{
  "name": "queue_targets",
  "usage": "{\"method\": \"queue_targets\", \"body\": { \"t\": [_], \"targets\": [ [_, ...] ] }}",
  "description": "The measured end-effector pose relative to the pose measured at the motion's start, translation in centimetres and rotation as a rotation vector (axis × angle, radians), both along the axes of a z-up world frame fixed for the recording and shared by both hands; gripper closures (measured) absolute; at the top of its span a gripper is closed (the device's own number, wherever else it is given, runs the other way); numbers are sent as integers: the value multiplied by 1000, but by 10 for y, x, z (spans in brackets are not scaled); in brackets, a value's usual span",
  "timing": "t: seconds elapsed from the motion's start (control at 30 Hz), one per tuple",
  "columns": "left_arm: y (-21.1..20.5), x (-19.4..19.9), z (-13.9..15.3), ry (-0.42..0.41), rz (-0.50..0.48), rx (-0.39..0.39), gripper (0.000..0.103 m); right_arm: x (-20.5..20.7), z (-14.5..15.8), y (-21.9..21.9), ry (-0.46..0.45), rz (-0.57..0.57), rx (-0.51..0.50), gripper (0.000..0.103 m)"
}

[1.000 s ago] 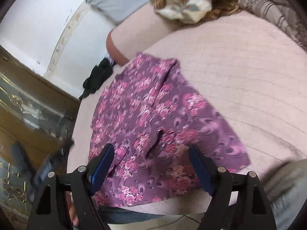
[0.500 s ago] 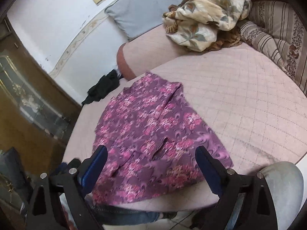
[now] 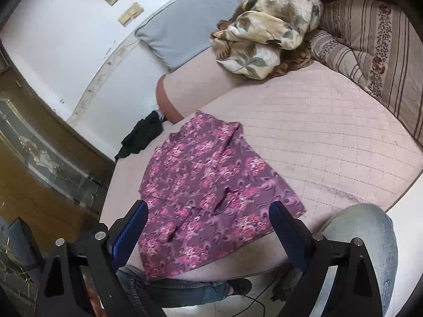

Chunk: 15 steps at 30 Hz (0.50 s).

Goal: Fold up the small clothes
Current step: 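Release the sleeve and withdraw both tools above the folded shirt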

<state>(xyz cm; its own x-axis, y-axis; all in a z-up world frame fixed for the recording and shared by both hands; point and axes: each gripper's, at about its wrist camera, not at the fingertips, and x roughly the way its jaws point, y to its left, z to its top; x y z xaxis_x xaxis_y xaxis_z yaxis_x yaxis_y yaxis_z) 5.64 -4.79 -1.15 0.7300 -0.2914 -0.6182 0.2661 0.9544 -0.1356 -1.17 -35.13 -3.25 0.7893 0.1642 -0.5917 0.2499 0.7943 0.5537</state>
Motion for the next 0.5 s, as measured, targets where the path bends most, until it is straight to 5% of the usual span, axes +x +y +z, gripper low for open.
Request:
{"method": "queue_targets", "body": {
  "t": [0.23,0.5],
  "targets": [
    [10,21,-7,52,35,-45,9,17,1,15,10,70,-46,8],
    [5,61,-21,72,56,-10,9,53,-23,-5,49,86,-19,8]
  ]
}}
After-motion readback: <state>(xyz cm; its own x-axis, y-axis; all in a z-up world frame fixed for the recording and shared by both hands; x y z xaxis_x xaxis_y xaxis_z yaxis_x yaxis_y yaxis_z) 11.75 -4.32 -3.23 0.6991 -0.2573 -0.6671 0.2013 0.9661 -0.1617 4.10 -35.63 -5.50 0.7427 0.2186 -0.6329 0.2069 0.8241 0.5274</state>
